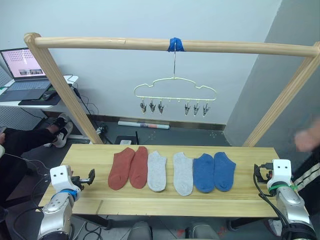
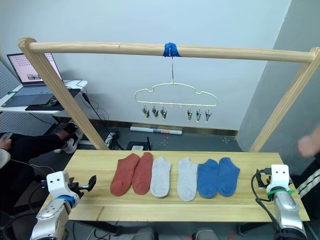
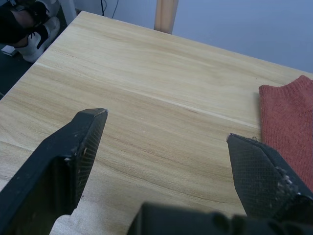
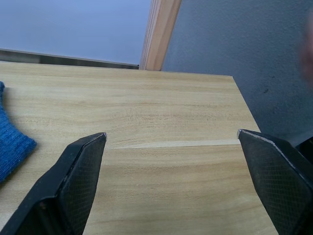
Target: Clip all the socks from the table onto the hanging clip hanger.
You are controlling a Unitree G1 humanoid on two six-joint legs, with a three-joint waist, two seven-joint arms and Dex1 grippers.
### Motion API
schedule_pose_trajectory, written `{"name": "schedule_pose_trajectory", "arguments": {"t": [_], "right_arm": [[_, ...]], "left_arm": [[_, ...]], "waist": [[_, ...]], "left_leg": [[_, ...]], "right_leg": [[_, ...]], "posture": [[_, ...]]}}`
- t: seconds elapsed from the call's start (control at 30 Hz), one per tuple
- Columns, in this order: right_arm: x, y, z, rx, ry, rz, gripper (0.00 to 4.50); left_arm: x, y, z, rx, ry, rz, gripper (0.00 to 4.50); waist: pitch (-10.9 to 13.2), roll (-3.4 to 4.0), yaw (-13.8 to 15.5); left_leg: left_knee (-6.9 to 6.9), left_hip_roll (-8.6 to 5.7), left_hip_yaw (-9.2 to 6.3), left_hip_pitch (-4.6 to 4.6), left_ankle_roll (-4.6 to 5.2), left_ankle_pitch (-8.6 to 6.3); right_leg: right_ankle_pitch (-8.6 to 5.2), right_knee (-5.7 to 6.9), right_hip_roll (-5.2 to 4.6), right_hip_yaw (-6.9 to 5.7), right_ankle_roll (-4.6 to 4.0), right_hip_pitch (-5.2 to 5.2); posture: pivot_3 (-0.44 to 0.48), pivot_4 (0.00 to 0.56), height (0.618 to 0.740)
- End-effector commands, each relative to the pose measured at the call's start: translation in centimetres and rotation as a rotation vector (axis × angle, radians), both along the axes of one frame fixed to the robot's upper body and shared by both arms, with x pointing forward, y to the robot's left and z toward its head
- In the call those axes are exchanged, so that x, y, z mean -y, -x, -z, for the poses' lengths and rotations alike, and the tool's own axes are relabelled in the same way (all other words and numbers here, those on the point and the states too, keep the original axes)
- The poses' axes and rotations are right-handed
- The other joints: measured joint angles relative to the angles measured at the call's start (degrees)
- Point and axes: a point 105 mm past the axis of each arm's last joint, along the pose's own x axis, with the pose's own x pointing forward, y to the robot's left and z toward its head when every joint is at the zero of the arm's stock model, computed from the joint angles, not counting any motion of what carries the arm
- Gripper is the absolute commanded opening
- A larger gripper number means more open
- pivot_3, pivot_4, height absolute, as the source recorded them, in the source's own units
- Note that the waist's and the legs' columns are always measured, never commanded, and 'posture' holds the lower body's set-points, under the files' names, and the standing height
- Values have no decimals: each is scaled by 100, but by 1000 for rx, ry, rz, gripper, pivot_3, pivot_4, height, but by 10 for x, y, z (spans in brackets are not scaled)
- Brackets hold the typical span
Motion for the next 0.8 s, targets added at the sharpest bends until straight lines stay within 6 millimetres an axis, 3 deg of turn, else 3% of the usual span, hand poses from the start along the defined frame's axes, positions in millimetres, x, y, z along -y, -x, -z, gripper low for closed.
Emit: {"name": "schedule_pose_trajectory", "arguments": {"t": [0.03,0.33,0.5,0.7,0.8], "right_arm": [[7,-4,-15,50,28,11,4500],[6,-4,-18,61,45,16,4500],[-7,-11,-29,91,57,-67,4500],[-52,-29,-67,167,18,-312,4500],[-97,-36,-97,223,-51,-523,4500]], "left_arm": [[-9,-6,-19,45,-52,2,4436],[-15,-12,-32,96,-69,11,4436],[-8,-16,-50,157,-47,77,4436],[26,-29,-108,336,-21,266,4436],[53,-40,-143,431,-37,373,4436]], "waist": [[2,-1,0],[56,-3,-6],[123,-9,-7],[183,-5,-13],[228,-4,-12]], "left_leg": [[0,0,0,0,0,0],[-1,1,3,-1,0,0],[-3,3,3,-5,-1,0],[-7,7,2,-20,-2,-1],[-7,7,-3,-26,-2,-1]], "right_leg": [[0,0,0,0,0,0],[-8,0,0,2,-13,-1],[-8,0,0,1,-12,-6],[-7,0,0,-1,-12,-16],[-7,0,0,-4,-11,-19]], "posture": [[79,89,740],[73,96,740],[67,104,740],[61,119,740],[60,126,740]]}}
